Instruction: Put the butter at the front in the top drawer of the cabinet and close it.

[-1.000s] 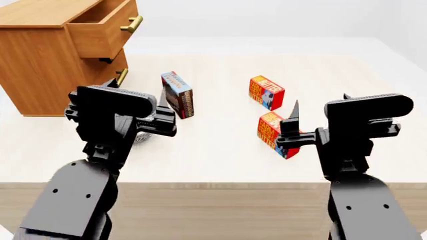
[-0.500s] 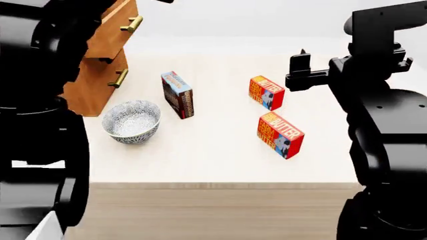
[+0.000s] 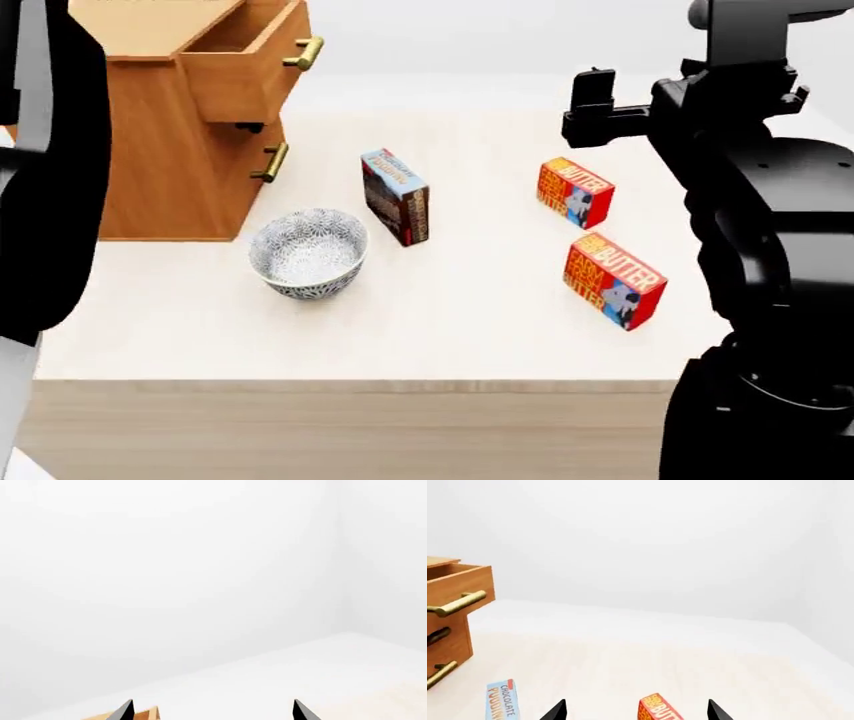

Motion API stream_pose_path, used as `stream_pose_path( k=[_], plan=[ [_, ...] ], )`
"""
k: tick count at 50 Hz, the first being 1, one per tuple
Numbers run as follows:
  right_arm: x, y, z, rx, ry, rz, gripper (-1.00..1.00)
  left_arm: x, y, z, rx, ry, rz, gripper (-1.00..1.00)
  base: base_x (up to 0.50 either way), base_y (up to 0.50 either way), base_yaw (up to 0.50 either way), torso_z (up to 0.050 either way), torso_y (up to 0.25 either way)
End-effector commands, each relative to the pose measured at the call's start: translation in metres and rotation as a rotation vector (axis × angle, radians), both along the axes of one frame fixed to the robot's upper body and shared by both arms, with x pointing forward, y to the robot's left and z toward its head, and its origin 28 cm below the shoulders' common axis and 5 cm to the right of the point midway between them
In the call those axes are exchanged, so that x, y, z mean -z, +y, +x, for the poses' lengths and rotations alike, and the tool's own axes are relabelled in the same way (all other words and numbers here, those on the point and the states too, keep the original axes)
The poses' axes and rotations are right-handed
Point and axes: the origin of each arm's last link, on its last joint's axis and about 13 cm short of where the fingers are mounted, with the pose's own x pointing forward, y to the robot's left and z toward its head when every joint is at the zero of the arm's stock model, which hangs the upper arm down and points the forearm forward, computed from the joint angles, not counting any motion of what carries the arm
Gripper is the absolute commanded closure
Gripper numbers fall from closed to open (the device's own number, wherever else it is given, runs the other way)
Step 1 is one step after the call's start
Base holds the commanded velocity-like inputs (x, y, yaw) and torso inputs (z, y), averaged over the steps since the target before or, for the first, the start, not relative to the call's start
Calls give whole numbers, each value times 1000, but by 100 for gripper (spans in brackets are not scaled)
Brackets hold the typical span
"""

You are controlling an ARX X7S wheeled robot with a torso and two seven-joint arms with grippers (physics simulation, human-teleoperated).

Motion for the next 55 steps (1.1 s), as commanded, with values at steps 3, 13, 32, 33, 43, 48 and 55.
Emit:
stream_pose_path(
  k=[3,13,32,33,43,48,55],
  plan=[
    [-4,2,0,-23,-29,14,-100,-3,1,0,-1,-7,14,-100,189,500,0,0,0],
    [-7,5,-9,-93,-74,18,-100,-3,1,1,8,-7,23,-100,349,277,0,0,0],
    [-7,7,-13,-109,-72,35,-100,-2,2,1,7,-6,27,-100,457,-88,0,0,0],
    [-7,7,-13,-110,-71,36,-100,-2,2,1,7,-6,26,-100,332,-207,0,0,0],
    [-7,7,-13,-113,-66,34,-100,-1,3,2,7,-6,26,-100,268,-198,0,0,0],
    [-6,8,-13,-104,-59,17,-100,-1,3,2,8,-6,26,-100,0,0,0,0,3],
    [-7,9,-14,-108,-61,16,-100,-2,3,1,9,-7,27,-100,62,0,0,0,0]
  ],
)
